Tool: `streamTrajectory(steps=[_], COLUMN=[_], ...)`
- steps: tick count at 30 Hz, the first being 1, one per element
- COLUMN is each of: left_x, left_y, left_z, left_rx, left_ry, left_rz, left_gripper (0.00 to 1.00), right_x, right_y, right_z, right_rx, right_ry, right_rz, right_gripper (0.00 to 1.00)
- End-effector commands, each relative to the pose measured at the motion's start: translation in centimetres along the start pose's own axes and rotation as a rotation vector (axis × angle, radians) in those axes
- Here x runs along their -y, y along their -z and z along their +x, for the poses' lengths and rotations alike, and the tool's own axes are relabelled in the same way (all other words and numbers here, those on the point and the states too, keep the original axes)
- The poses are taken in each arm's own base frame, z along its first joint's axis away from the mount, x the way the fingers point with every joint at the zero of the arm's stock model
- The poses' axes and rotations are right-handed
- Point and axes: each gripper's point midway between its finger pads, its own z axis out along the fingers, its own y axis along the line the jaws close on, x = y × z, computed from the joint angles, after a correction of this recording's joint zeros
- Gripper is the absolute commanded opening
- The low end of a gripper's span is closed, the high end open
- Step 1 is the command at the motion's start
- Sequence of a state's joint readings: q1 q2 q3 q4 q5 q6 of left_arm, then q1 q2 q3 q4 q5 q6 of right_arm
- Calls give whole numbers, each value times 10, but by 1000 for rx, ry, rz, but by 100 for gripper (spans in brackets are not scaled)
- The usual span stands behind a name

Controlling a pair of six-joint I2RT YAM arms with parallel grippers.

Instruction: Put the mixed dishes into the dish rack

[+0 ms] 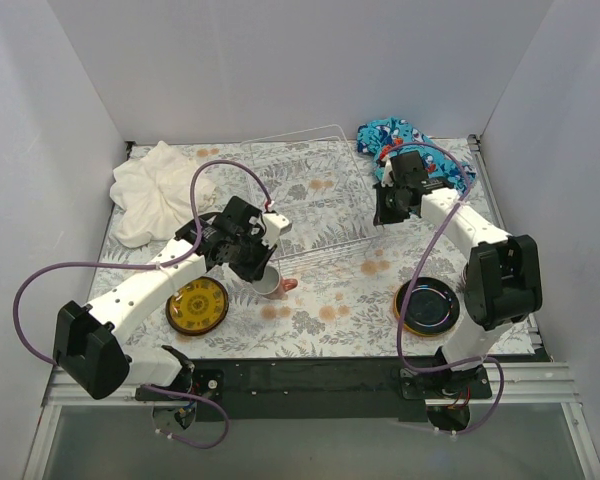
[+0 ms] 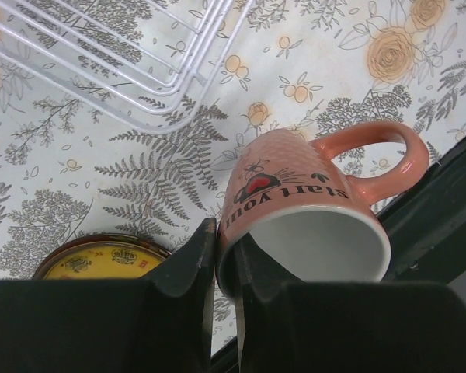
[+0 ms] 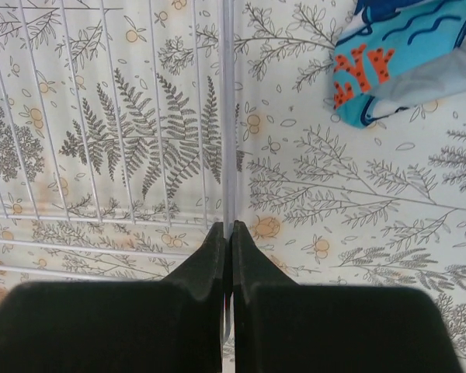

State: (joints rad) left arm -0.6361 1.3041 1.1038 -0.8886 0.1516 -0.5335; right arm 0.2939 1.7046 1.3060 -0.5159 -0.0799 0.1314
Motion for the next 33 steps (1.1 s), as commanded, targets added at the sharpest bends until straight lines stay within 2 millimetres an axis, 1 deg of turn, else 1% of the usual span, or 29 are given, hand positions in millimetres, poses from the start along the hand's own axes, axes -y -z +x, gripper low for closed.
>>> streamTrajectory(steps=[1, 4, 5, 8, 9, 10, 11, 12, 13, 14, 15, 16, 17, 18, 19, 20, 21, 22, 23, 24, 25, 26, 27, 28, 29, 30, 31, 32, 33], left_x=[17, 21, 22, 24, 25, 27, 28, 29, 31, 34, 35, 37, 35, 33, 29, 18, 10, -2, -12, -33, -46, -55, -67, -73, -78, -80, -86, -87, -83], left_y=[20, 23, 24, 29, 32, 34, 40, 43, 48, 58, 64, 69, 75, 82, 85, 87, 88, 91, 96, 91, 102, 104, 111, 111, 113, 113, 119, 119, 120], left_z=[-15, -18, -20, -29, -33, -35, -43, -47, -51, -63, -68, -73, -78, -87, -95, -102, -107, -125, -132, -132, -153, -159, -163, -172, -175, -179, -185, -188, -192], left_rx=[76, 95, 103, 133, 144, 148, 170, 179, 188, 231, 253, 271, 293, 322, 353, 371, 388, 457, 499, 500, 595, 623, 637, 696, 713, 730, 764, 787, 801], left_ry=[-55, -63, -63, -69, -74, -88, -98, -108, -120, -154, -175, -195, -226, -243, -263, -280, -291, -301, -304, -300, -298, -313, -347, -367, -382, -397, -415, -417, -453], left_rz=[97, 116, 121, 130, 131, 145, 149, 157, 166, 174, 179, 183, 172, 154, 126, 59, 13, -65, -133, -253, -353, -410, -504, -560, -608, -642, -711, -732, -754], left_gripper=[0, 0, 0, 0, 0, 0, 0, 0, 0, 0, 0, 0, 0, 0, 0, 0, 0, 0, 0, 0, 0, 0, 0, 0, 0, 0, 0, 0, 0], right_x=[4, -4, -10, -12, -13, -15, -23, -26, -30, -38, -44, -47, -50, -53, -56, -52, -53, -63, -62, -66, -80, -87, -92, -101, -106, -109, -113, -119, -123], right_y=[8, 15, 17, 23, 23, 26, 32, 36, 44, 52, 61, 68, 76, 83, 90, 95, 103, 108, 115, 119, 127, 132, 129, 137, 137, 139, 139, 138, 137], right_z=[53, 62, 63, 61, 59, 56, 46, 42, 36, 35, 26, 22, 23, 13, 7, -1, -17, -24, -35, -48, -55, -61, -68, -72, -74, -76, -82, -80, -82], right_rx=[-142, -155, -156, -139, -134, -129, -111, -105, -88, -90, -69, -55, -67, -38, -17, 5, 46, 50, 60, 93, 77, 58, 51, 39, 28, -8, -1, -25, -55], right_ry=[-136, -148, -150, -145, -124, -112, -95, -70, -45, -24, 1, 43, 47, 65, 68, 40, 21, -7, -89, -104, -132, -190, -209, -216, -231, -296, -286, -310, -353], right_rz=[36, -11, -40, -54, -65, -82, -125, -143, -166, -215, -244, -267, -305, -330, -362, -367, -387, -474, -522, -579, -703, -773, -833, -915, -940, -960, -1000, -1018, -1032], right_gripper=[1, 1, 1, 1, 9, 30, 41, 49, 63, 66, 67, 68, 68, 68, 69, 69, 70, 70, 70, 71, 72, 74, 78, 79, 79, 80, 82, 82, 82])
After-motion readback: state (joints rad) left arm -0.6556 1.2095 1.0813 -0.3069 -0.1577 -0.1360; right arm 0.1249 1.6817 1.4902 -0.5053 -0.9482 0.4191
